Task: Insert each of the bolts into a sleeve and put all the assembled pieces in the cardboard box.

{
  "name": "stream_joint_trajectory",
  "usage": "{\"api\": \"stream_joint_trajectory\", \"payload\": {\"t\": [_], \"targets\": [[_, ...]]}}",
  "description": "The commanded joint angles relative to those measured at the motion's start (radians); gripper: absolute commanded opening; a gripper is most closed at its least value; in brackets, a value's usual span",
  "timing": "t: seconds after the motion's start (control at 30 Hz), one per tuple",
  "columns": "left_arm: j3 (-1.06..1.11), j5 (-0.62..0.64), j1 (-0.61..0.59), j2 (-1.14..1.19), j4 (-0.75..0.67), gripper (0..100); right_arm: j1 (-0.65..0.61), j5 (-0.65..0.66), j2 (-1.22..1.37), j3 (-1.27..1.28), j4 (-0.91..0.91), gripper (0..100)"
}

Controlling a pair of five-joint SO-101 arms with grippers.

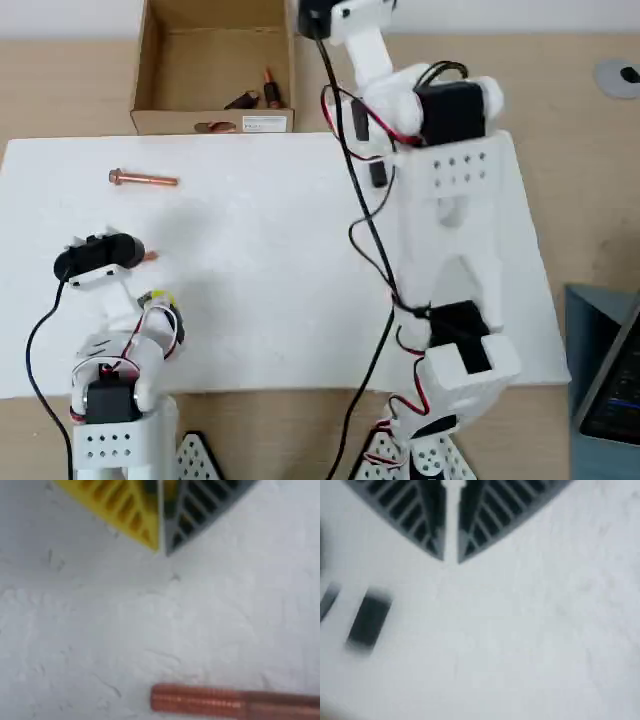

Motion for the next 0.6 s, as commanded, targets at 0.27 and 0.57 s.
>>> {"api": "stream_joint_trajectory", "payload": {"t": [0.27,0.57], "targets": [[-0.006,-0.003,-0.009,-0.005,-0.005,0,0.045,-0.04,0.154,0.162,-0.163,10.8],[-0.006,-0.003,-0.009,-0.005,-0.005,0,0.064,-0.034,0.311,0.162,-0.311,14.6]]}}
